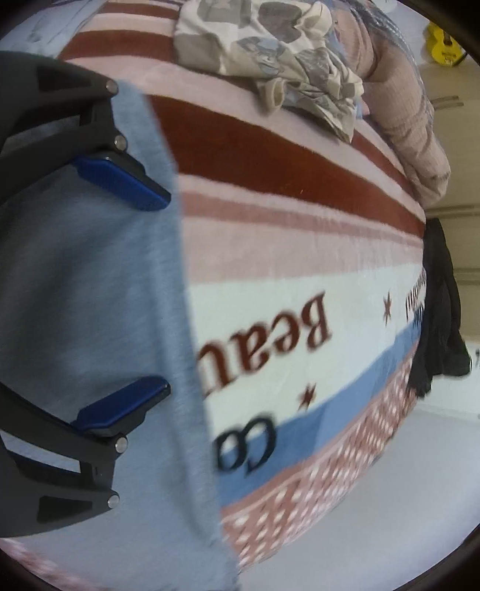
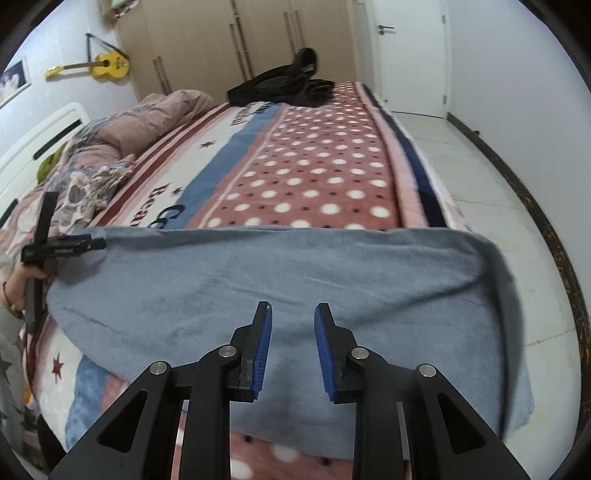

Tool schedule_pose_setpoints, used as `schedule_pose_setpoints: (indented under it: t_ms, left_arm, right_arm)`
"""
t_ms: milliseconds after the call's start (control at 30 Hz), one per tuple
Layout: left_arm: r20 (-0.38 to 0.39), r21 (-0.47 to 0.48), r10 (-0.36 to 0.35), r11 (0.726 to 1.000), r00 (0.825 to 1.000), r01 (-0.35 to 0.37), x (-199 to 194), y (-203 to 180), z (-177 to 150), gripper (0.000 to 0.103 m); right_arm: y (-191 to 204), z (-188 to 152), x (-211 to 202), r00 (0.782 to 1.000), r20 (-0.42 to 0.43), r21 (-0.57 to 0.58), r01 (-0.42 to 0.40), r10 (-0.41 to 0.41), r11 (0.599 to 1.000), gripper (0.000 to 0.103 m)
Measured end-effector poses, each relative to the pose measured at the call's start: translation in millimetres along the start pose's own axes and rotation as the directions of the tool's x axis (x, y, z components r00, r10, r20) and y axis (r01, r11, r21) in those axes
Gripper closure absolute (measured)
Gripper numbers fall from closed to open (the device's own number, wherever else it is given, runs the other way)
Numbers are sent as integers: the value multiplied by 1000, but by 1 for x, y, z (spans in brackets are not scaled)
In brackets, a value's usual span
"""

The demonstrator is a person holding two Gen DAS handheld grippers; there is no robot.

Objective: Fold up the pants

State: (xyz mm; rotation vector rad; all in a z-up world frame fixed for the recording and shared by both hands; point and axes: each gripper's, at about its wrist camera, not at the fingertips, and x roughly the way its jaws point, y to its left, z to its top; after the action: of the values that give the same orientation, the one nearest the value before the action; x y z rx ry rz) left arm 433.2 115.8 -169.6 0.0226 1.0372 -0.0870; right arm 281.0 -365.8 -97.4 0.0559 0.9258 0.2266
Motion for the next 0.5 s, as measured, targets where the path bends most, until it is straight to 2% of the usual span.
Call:
schedule_pose_setpoints:
  t_ms: [100, 167, 200, 233, 300, 367, 500]
  left_arm:
    - [-1, -70, 19, 997, 1000, -19, 9, 10, 10, 13]
    - [15, -78, 16, 997, 1000, -15, 3, 9, 9, 13]
    - [26, -64, 12, 998, 1000, -11, -1, 6, 7, 13]
    - [40, -44, 6, 999, 999, -5, -8, 0, 4, 13]
    - [67, -14, -27, 1000, 997, 28, -26, -14, -4, 13]
    - [99, -1, -84, 996, 992, 85, -45, -30, -14, 13]
    - [133, 38, -153, 988, 979, 149, -74, -64, -31, 13]
  right_arm:
    - [-25, -6, -6, 999, -7, 40, 39, -39, 998, 80]
    - [-44, -12, -11, 997, -10, 63, 82, -81, 995, 79]
    - [-54, -16, -15, 994, -9, 72, 106, -106, 992, 76]
    - [-64, -20, -19, 991, -6, 82, 131, -131, 988, 67]
    - [-80, -28, -25, 984, -1, 99, 175, -176, 980, 56]
    - [-95, -36, -28, 976, -8, 107, 219, -219, 970, 56]
    - [-118, -50, -28, 967, -21, 133, 255, -254, 958, 54]
